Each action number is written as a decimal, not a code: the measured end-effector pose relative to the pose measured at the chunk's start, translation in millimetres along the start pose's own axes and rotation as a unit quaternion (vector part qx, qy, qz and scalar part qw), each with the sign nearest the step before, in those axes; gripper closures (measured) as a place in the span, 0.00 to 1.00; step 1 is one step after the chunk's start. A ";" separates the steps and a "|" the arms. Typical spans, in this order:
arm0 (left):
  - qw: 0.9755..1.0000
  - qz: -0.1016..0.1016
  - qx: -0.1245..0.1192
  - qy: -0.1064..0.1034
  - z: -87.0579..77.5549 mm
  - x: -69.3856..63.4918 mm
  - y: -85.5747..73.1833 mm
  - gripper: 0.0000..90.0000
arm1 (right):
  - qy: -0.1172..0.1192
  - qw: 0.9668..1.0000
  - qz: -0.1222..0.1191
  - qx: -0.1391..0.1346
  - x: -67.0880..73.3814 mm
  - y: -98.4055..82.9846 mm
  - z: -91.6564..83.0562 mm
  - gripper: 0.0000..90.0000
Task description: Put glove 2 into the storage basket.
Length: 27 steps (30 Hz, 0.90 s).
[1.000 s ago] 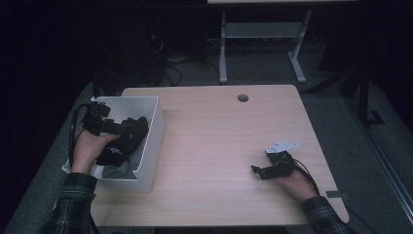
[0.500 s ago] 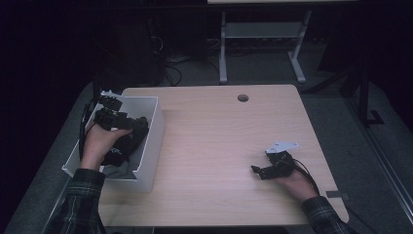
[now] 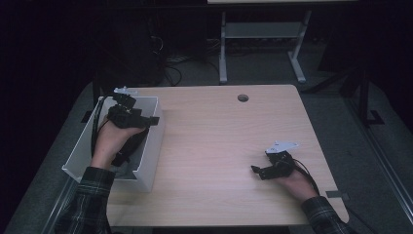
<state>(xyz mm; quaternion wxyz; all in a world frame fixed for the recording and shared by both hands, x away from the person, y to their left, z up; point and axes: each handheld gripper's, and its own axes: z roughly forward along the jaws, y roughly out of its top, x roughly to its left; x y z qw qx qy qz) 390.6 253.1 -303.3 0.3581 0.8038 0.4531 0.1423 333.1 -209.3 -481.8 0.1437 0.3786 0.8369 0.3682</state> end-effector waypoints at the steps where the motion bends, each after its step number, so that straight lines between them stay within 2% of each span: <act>1: 1.000 0.001 -0.001 -0.003 0.8 -1.8 0.8 0.21 | 0.000 1.000 0.000 0.000 0.0 0.0 0.0 0.17; 8: 1.000 0.018 -0.003 -0.023 12.9 -23.4 9.6 0.21 | -0.001 1.000 0.002 0.000 0.2 0.3 0.4 0.16; 18: 0.998 0.041 -0.007 -0.055 29.7 -56.6 18.3 0.21 | -0.001 1.000 0.002 0.000 0.3 0.3 0.3 0.16; 27: 0.995 0.056 -0.005 -0.079 44.4 -78.5 15.2 0.21 | 0.000 1.000 0.001 0.000 0.3 0.3 0.4 0.16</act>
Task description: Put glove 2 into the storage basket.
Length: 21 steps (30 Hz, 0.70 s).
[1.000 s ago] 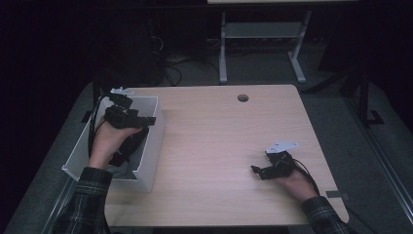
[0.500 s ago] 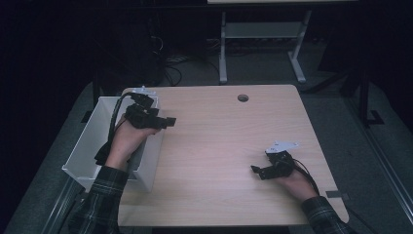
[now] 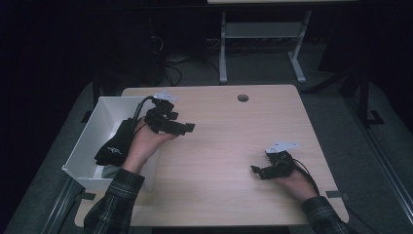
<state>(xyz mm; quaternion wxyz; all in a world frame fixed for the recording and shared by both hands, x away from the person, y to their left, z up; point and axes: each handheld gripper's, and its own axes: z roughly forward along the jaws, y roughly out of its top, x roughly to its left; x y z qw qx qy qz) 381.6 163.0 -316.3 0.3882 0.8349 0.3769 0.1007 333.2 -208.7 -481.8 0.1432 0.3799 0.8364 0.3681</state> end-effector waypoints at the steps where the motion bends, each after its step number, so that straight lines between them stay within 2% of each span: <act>1: 1.000 0.001 0.000 -0.002 2.0 -1.8 -0.6 0.21 | 0.000 1.000 0.000 0.000 0.0 0.0 0.0 0.16; 9: 1.000 0.004 0.009 -0.019 20.0 -15.0 -9.7 0.21 | 0.001 1.000 -0.001 0.000 0.1 0.0 0.0 0.16; 21: 0.999 0.024 0.036 -0.032 52.5 -35.3 -30.0 0.21 | 0.001 1.000 -0.002 0.000 0.0 0.0 0.0 0.16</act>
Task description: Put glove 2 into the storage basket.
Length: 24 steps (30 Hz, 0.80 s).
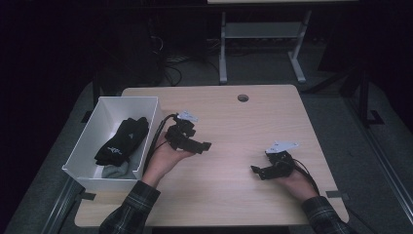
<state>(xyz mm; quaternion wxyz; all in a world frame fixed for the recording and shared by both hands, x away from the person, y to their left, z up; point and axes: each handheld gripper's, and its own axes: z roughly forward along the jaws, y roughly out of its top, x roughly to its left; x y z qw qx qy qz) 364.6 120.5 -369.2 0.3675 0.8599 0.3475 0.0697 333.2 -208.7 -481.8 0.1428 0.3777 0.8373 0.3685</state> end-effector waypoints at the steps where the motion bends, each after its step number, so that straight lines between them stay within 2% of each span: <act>1: 1.000 0.003 0.003 -0.001 2.3 -1.3 -1.6 0.20 | 0.000 1.000 0.000 0.000 0.0 0.0 0.0 0.16; 10: 1.000 0.019 0.004 -0.017 20.0 -11.8 -15.4 0.19 | 0.000 1.000 0.000 0.000 0.1 0.0 0.0 0.16; 17: 0.998 0.049 0.017 -0.022 34.6 -22.4 -27.5 0.18 | 0.000 1.000 0.000 0.000 0.1 0.0 0.0 0.16; 24: 0.997 0.065 0.019 -0.027 46.6 -28.9 -37.8 0.17 | 0.000 1.000 0.000 0.000 0.0 0.0 0.0 0.16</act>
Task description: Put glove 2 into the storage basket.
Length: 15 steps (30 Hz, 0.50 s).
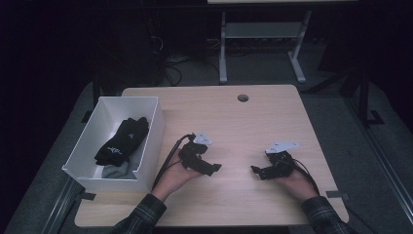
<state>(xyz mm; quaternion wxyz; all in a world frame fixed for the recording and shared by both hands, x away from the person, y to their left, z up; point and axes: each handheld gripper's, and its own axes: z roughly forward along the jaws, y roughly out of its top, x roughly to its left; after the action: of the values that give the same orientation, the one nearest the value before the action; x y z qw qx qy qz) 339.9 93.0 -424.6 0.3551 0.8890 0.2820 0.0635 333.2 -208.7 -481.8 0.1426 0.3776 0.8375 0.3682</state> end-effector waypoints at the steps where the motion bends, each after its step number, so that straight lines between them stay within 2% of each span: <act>1: 1.000 0.004 -0.001 0.001 1.6 -0.9 -1.3 0.17 | 0.000 1.000 0.000 0.000 0.0 0.0 0.0 0.16; 10: 1.000 0.023 -0.002 -0.001 15.5 -5.2 -15.8 0.16 | 0.000 1.000 0.000 0.000 0.0 0.0 0.0 0.16; 12: 1.000 0.029 -0.001 0.004 20.0 -5.9 -20.1 0.16 | 0.000 1.000 0.000 0.000 0.1 0.0 0.0 0.16; 15: 0.999 0.040 0.016 0.016 28.8 -6.8 -26.6 0.15 | 0.000 1.000 -0.001 0.000 -0.1 0.0 0.1 0.16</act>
<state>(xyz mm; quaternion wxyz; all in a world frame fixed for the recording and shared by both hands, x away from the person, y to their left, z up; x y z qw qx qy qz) 331.1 87.8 -463.0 0.3336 0.9038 0.2534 0.0876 333.3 -208.7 -481.9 0.1429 0.3768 0.8377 0.3686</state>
